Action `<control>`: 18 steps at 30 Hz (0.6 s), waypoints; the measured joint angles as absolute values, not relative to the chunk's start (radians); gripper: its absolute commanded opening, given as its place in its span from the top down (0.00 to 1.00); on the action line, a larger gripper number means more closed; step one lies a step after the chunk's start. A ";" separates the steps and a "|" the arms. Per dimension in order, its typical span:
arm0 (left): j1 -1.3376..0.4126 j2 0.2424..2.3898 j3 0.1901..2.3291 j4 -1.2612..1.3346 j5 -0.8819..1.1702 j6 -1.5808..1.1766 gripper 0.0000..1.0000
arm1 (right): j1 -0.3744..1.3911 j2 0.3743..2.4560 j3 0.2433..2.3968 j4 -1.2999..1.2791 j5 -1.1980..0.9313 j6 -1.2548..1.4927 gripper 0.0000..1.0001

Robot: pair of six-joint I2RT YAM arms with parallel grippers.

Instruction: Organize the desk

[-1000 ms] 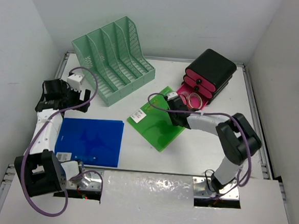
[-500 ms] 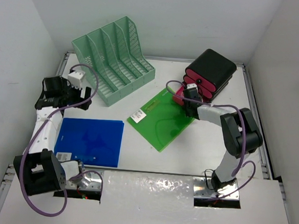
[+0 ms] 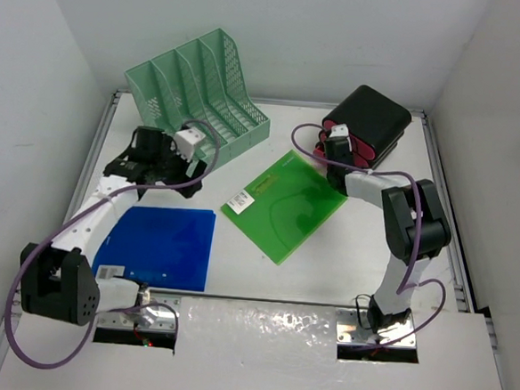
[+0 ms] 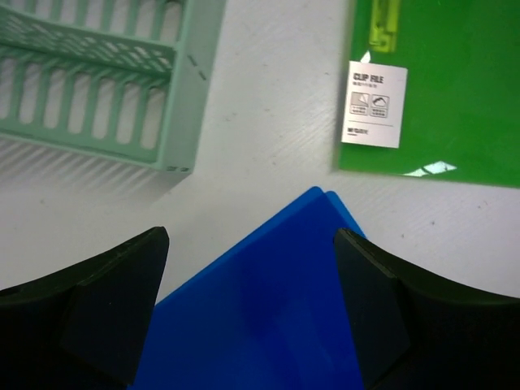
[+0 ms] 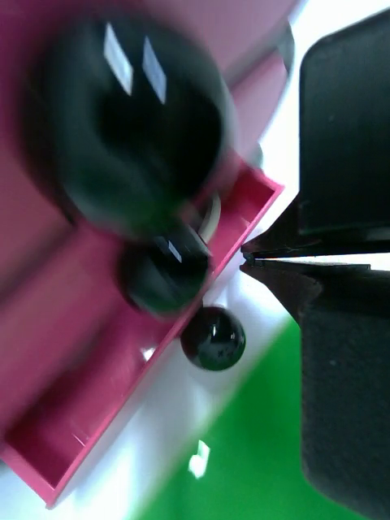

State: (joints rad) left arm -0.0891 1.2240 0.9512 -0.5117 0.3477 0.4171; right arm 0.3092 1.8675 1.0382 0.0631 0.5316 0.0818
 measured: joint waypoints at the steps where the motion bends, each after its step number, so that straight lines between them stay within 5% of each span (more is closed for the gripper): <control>1: -0.128 1.235 0.954 -0.515 0.336 0.416 0.19 | 0.305 1.871 1.039 0.089 0.551 0.064 1.00; 18: -0.395 1.517 0.962 -0.495 0.241 0.386 0.18 | 0.306 1.907 0.941 0.336 0.665 -0.171 1.00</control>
